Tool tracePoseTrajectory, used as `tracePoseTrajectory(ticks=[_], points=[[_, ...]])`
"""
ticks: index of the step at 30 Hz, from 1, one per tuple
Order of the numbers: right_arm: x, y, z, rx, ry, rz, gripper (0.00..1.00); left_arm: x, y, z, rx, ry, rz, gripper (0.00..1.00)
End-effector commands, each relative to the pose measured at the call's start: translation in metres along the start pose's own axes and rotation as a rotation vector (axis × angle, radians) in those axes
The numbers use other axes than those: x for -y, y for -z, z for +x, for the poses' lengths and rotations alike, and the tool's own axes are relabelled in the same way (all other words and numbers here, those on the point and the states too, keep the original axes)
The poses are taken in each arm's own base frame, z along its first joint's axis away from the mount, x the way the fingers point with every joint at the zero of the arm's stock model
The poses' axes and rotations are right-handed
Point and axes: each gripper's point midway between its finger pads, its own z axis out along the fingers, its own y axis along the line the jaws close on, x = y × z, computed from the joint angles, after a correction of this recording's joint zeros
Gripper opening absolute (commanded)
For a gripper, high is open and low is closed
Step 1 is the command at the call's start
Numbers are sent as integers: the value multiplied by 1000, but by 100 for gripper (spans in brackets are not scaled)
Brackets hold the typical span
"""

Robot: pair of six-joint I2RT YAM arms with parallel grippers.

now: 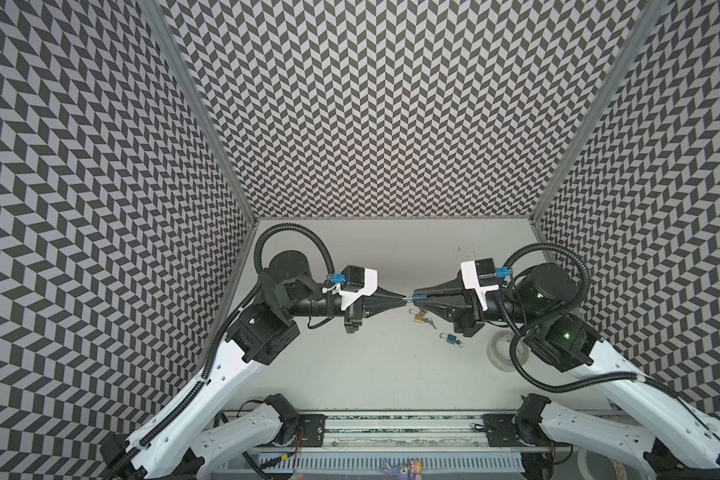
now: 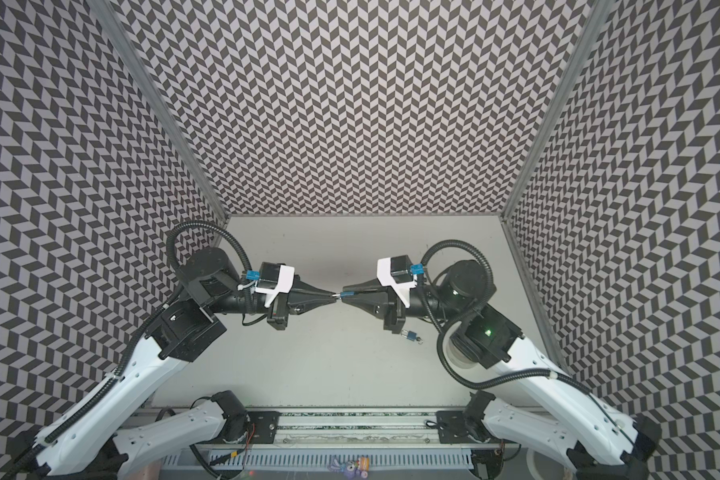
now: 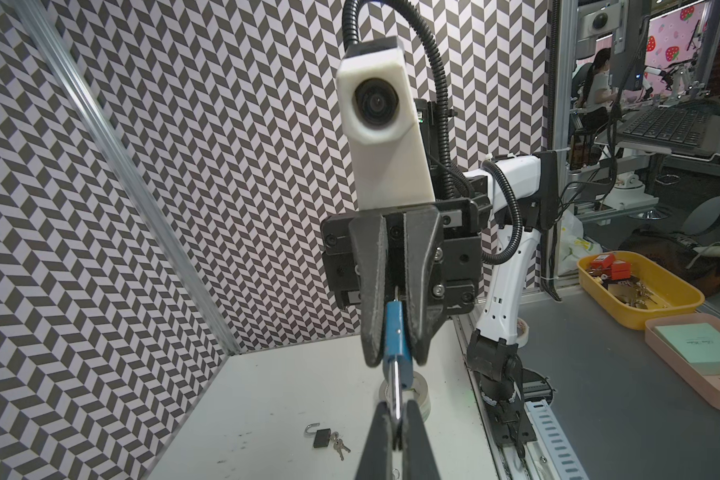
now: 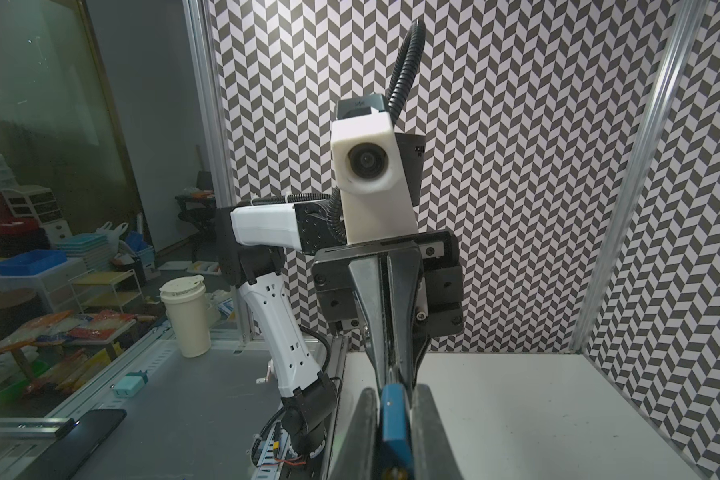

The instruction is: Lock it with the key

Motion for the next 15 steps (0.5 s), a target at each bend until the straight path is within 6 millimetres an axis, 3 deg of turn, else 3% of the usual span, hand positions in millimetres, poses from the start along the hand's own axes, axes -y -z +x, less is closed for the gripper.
tracePoseTrajectory(ticks=[1, 9, 15], points=[[6, 1, -7, -3, 57, 31, 0, 15, 1, -5, 16, -14, 81, 0], [7, -1, 0, -20, 52, 25, 0, 17, 1, -6, 19, -13, 90, 0], [0, -29, 41, -93, -27, -99, 0, 17, -15, -5, 39, 15, 145, 0]])
